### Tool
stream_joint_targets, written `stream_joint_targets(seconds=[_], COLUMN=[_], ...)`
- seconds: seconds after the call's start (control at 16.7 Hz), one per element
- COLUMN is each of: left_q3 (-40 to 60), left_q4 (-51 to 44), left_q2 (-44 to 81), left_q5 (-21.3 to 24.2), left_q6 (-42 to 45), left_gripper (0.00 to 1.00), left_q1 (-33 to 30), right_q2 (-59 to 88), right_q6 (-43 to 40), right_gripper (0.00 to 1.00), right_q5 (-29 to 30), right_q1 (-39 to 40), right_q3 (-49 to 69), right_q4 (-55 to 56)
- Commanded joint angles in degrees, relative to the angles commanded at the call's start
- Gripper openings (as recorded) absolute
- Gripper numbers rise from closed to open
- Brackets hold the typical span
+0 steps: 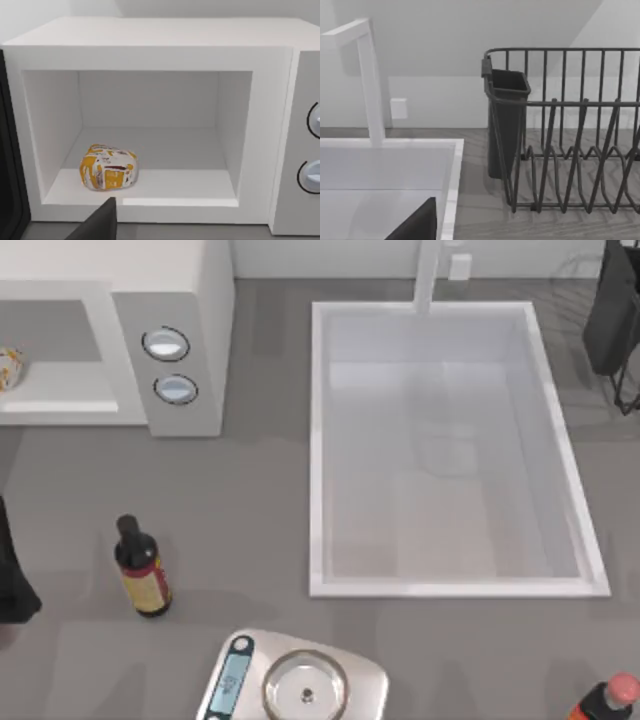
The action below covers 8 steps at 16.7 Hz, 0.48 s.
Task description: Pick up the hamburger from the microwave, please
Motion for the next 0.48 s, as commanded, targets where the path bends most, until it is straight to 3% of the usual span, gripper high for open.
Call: stream_joint_targets(seconds=[0.48], left_q3=[0.2], left_q4=[0.2], left_q2=[0.5], left_q5=[0.1], left_q6=[0.0], left_gripper=[1.0], left_q1=[0.1], right_q2=[0.0], right_q6=[0.0], right_gripper=[1.0], right_q5=[0.0], right_q1=[0.0], right_q3=[0.0], right_q4=[0.0])
